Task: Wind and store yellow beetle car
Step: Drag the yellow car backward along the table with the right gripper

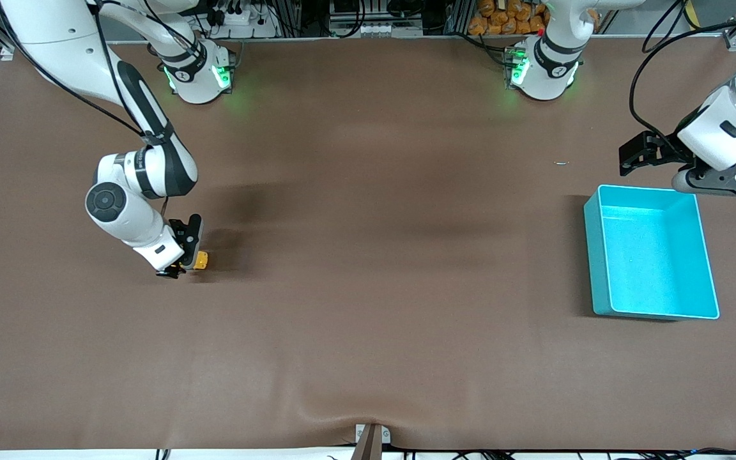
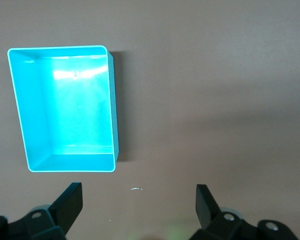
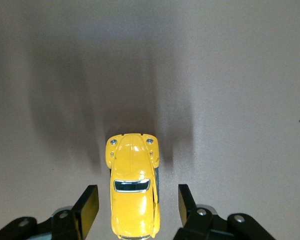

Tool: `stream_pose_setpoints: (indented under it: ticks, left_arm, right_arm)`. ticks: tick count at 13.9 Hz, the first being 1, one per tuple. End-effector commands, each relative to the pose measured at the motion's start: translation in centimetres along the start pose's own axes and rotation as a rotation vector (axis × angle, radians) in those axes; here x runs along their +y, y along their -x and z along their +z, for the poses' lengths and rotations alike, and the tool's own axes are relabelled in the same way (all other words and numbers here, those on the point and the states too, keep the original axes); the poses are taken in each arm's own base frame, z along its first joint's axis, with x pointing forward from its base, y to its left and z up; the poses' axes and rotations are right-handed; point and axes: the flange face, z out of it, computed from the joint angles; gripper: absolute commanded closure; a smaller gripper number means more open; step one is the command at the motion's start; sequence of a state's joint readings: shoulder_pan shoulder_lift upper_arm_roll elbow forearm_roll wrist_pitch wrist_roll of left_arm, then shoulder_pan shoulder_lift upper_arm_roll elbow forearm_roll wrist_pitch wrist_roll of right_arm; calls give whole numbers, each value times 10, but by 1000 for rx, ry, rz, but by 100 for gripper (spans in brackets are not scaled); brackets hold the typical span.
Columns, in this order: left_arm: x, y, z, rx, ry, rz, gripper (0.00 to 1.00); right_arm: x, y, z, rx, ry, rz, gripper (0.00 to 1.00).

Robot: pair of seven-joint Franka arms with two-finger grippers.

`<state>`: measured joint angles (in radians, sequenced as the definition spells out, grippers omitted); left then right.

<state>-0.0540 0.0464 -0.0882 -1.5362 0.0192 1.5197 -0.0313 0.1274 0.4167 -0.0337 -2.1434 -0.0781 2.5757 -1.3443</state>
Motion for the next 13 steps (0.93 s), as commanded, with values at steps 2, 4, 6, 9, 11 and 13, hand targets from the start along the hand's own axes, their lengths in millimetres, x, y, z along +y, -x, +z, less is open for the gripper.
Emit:
stream_pose_setpoints:
  ticks: [2,4,6,9,11,13]
  left_arm:
    - [0,-4,-2,7,-18,12,0]
    - [0,-4,-1,5,-23,13,0]
    - [0,-4,-1,5,-21,14,0]
    - [-1,-5,0,4,-21,12,0]
    - [-2,-5,-1,5,-21,11,0]
    - [0,-5,-1,5,-21,12,0]
  right_arm:
    - [-2,6,5,-5,11,-17,35]
    - [-4,6,7,-2,18,-18,40]
    - [-5,6,13,-2,17,-17,47]
    - [-6,10,15,-2,15,-11,57]
    - [-6,10,15,-2,15,-11,63]
    - [-6,11,16,-2,13,-22,65]
